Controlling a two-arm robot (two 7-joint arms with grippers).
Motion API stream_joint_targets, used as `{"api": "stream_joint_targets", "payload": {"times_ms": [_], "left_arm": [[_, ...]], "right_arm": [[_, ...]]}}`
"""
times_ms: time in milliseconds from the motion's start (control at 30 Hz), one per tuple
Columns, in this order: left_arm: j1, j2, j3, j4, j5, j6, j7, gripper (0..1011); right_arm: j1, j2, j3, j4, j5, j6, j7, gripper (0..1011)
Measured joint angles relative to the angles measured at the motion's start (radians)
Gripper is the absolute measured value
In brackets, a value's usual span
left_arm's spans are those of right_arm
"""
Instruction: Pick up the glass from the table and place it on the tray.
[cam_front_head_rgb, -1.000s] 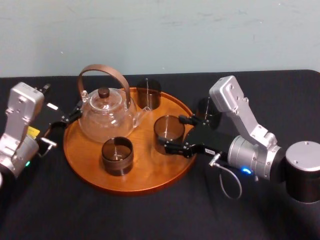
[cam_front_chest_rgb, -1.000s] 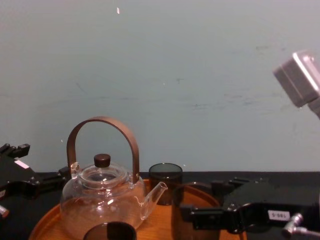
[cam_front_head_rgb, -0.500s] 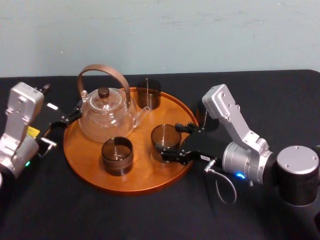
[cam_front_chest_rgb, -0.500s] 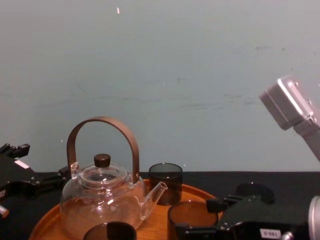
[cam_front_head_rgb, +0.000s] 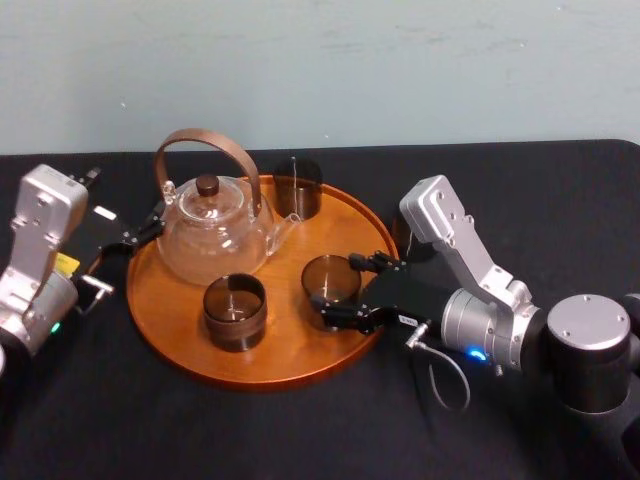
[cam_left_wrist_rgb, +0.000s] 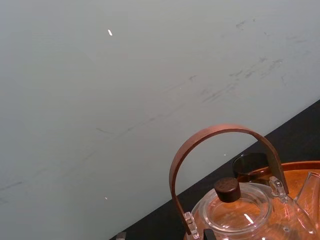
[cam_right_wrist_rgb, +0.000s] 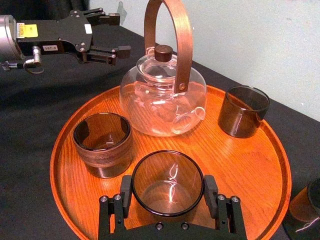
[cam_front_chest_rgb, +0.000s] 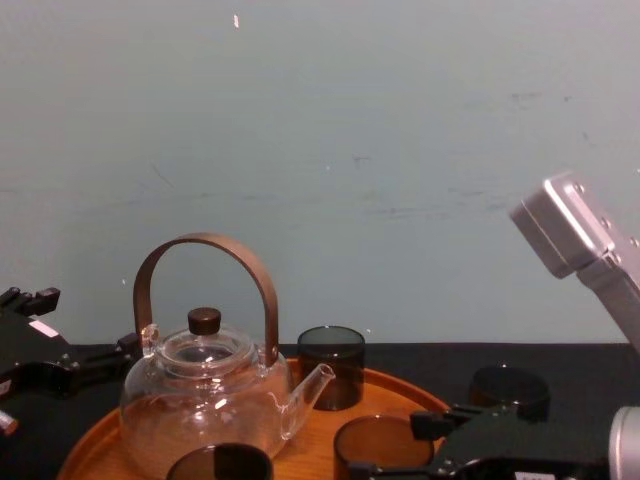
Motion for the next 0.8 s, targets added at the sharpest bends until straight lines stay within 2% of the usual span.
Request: {"api": "stream_joint_targets", "payload": {"times_ms": [800], "left_arm": [[0.000, 0.000, 0.000, 0.000, 0.000, 0.000, 0.000, 1001]], "right_arm": [[0.002, -0.001, -0.002, 0.002, -0.007, 0.000, -0.004, 894]]}}
